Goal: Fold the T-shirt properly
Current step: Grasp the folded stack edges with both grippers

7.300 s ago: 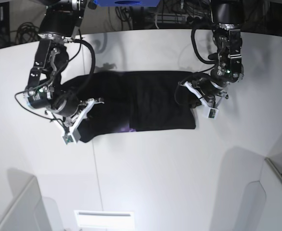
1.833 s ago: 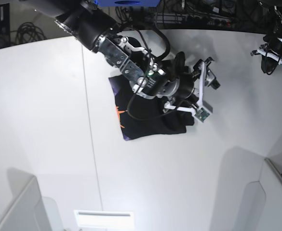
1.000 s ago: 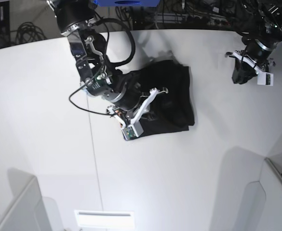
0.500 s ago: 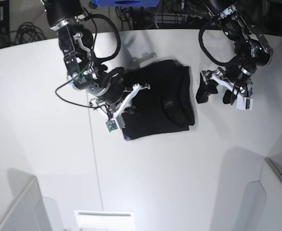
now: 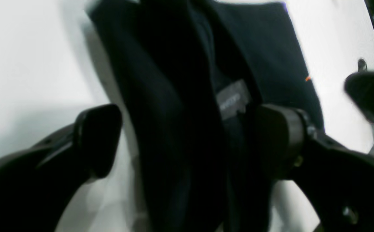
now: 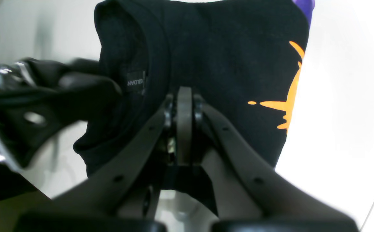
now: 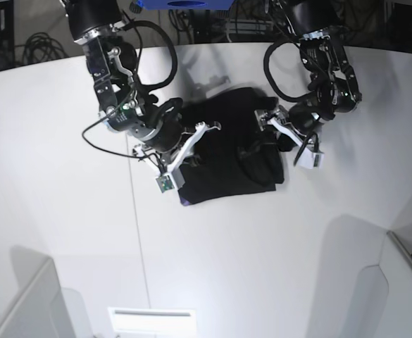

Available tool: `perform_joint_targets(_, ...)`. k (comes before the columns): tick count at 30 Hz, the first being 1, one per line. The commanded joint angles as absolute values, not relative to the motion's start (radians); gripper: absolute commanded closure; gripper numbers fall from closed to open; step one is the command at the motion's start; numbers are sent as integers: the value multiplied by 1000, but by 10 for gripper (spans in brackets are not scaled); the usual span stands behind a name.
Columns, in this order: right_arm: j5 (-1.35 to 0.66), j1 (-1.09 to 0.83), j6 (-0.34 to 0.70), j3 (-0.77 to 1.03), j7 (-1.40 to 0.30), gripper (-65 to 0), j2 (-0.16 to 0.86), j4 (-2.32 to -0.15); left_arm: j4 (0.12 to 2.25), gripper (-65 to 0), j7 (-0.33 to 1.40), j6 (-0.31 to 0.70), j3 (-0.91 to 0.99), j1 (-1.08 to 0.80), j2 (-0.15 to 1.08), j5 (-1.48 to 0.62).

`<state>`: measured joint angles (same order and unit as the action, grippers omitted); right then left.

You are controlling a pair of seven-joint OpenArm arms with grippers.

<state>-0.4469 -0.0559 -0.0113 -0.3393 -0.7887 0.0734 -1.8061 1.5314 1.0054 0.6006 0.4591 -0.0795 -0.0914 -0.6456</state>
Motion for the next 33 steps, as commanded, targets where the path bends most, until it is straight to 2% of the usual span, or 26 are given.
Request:
perform_joint_targets(1, -456, -42, -5, -343, -769, 0, 84, -1827, 1521, -624, 998, 601, 446, -54, -91, -654)
perform_joint_targets(8, -456, -42, -5, -337, -769, 0, 91, -1833, 1448, -622, 960, 473, 426, -35, -90, -653)
perform_joint_targets(10, -456, -48, -5, -337, -769, 0, 91, -1848, 1448, -599, 949, 444, 389, -36, -87, -653)
perform_joint_targets(12, -456, -50, -5, -337, -769, 0, 91, -1865, 1448, -499, 931, 424, 351, -41, -81, -653)
perform_joint_targets(17, -456, -54, -5, -337, -769, 0, 91, -1886, 1446, -168, 921, 404, 309, -41, -54, -653)
perform_joint_targets(20, -458, -54, -5, -335, -769, 0, 114, -1888, 1449, -18, 923, 358, 303, -36, -35, -653)
perform_joint_targets(21, -458, -56, -5, -335, -768, 0, 117, -1888, 1449, 0, 923, 352, 289, -36, -28, -653)
perform_joint_targets(33, -458, -168, -5, -119, -768, 0, 117, -1888, 1455, 0, 923, 351, -5, 1, 197, -653)
